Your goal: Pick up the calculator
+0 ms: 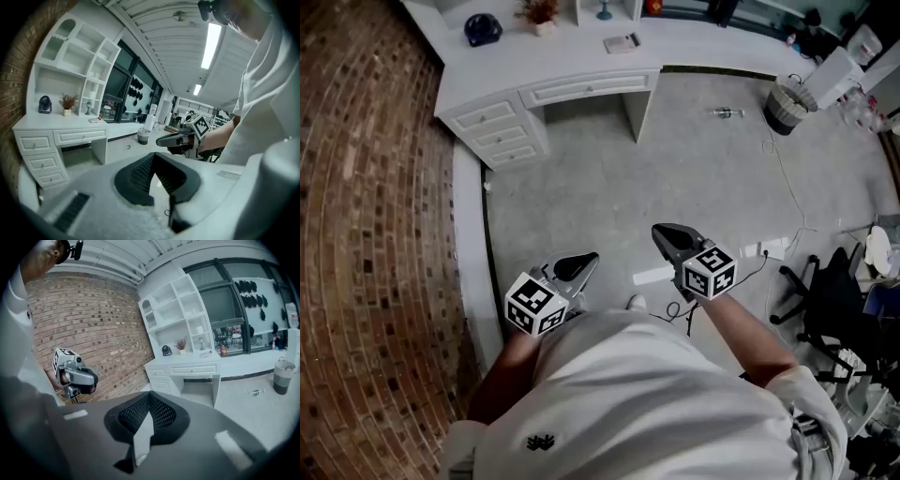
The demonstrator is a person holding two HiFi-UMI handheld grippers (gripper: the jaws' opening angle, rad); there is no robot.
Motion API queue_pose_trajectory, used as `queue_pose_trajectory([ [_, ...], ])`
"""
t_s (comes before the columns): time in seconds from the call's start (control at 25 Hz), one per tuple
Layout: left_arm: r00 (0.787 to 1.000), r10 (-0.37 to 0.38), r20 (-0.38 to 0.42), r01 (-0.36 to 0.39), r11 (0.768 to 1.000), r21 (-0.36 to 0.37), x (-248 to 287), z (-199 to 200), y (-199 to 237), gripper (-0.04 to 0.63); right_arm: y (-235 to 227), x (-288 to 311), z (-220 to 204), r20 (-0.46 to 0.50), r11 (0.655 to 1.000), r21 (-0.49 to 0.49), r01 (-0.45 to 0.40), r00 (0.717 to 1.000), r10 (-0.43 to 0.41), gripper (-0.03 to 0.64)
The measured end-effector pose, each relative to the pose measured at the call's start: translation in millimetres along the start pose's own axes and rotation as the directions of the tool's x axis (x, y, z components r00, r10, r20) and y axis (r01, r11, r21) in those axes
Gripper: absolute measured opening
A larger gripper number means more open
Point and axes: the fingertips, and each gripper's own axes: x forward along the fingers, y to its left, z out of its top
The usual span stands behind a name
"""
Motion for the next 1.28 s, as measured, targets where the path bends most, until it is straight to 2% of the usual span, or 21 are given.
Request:
queue_pose_trajectory([
  [0.08, 1.0, 0.008, 0.021, -0.008, 1.0, -0.004, -18, 2, 16, 0.006, 7, 18, 11, 0.003, 1.0, -0.016, 0.005, 1.0, -0.005, 0.012],
  [0.12, 1.0, 0.014, 0.025, -0.014, 1.0, -0.001, -27, 2, 24, 0.006, 11, 28, 15, 0.001, 1.0, -0.02, 0.006, 1.0, -0.006, 0.035],
  [0.16, 0.999, 0.02, 0.027, -0.02, 1.0, 0.004, -36, 1, 32, 0.006, 14, 39, 19, 0.0, 1.0, -0.018, 0.006, 1.0, -0.006, 0.109],
  [0.2, 0.999, 0.026, 0.027, -0.027, 1.0, 0.009, -45, -2, 40, 0.006, 18, 49, 22, 0.0, 1.0, -0.014, 0.01, 1.0, -0.01, 0.129],
  [0.44, 0.998, 0.058, 0.019, -0.058, 0.998, 0.007, -98, -20, 91, 0.006, 43, 109, 40, -0.002, 1.0, -0.015, 0.022, 1.0, -0.022, 0.129],
  [0.64, 0.998, 0.062, 0.017, -0.062, 0.998, -0.034, -99, -22, 129, 0.006, 41, 140, 50, -0.025, 0.999, -0.039, 0.016, 1.0, -0.017, 0.129],
  [0.92, 0.999, 0.043, -0.007, -0.044, 0.999, -0.021, -47, 14, 194, 0.006, -23, 184, 73, -0.036, 1.0, -0.021, 0.017, 0.999, -0.018, 0.13],
  [1.28, 0.998, 0.008, -0.059, -0.008, 1.0, 0.013, 57, 107, 268, 0.006, -145, 230, 138, -0.012, 1.0, 0.015, -0.01, 1.0, 0.011, 0.129],
])
